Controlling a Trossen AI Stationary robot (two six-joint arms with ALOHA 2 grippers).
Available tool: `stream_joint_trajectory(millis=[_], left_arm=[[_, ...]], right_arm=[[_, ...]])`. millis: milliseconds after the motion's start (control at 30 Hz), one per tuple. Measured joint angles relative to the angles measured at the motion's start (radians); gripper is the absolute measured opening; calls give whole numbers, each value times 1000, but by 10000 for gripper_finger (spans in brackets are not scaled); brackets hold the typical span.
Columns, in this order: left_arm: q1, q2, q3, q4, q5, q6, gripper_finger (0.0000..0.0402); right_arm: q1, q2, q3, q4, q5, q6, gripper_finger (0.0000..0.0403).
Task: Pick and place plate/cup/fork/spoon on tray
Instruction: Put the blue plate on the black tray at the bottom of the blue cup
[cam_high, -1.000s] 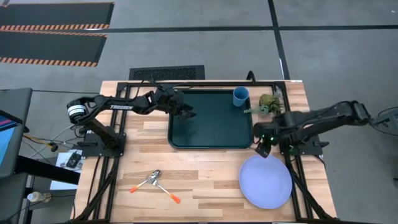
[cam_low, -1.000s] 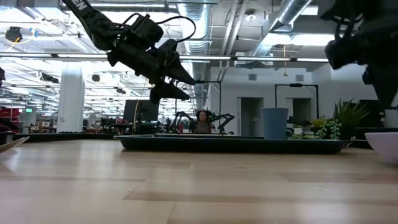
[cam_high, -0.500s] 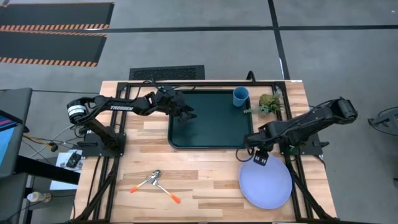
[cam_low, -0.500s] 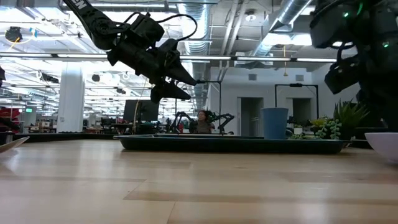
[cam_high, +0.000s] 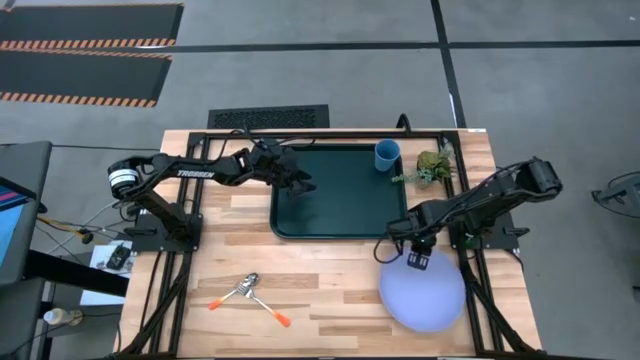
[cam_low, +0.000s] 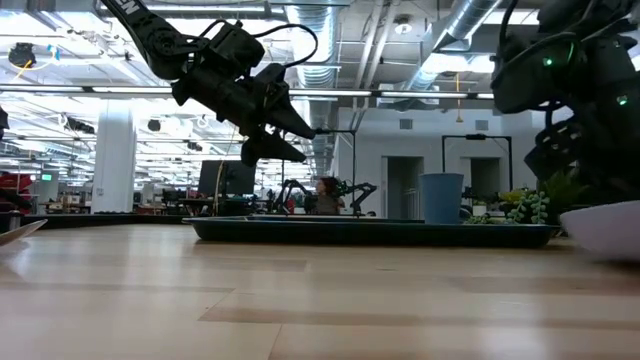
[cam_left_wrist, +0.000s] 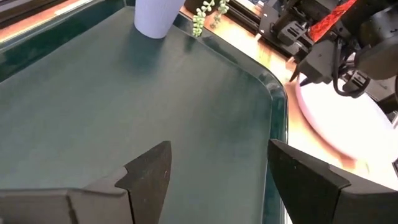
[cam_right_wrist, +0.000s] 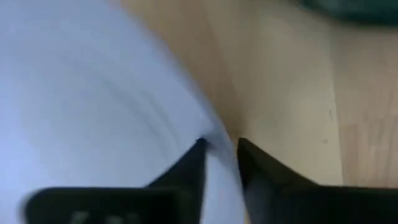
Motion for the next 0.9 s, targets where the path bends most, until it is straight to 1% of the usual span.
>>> stream_joint_trajectory(millis=[67, 100, 133, 233, 333, 467, 567, 667, 733, 833, 900], left_arm=[[0, 0, 0, 0, 0, -2, 252], [0, 0, 0, 0, 0, -3, 252], [0, 0, 0, 0, 0, -3, 252], [0, 0, 0, 0, 0, -3, 252], [0, 0, 0, 0, -1, -3, 252], [0, 0, 0, -8, -1, -7, 252], [0, 0, 0, -17, 1, -7, 252], [0, 0, 0, -29, 1, -6, 252], [0, 0, 0, -36, 0, -6, 252], [1, 0, 0, -36, -1, -5, 252], [1, 0, 0, -36, -5, -6, 252]], right_arm=[[0, -1, 1, -19, -41, -1, 37], [0, -3, 1, -17, -61, 0, 22], [1, -2, 2, -13, -76, 0, 16], [18, -9, 1, -11, -92, 2, 18], [44, -26, 13, -11, -94, 13, 8], [60, -70, 58, -16, -115, 38, 6], [44, -114, 106, -21, -116, 42, 4], [-8, -164, 156, -14, -115, 42, 4], [-67, -191, 179, -16, -95, 48, 3], [-195, -212, 206, -19, -40, 101, 4], [-289, -212, 217, -18, -26, 113, 4]])
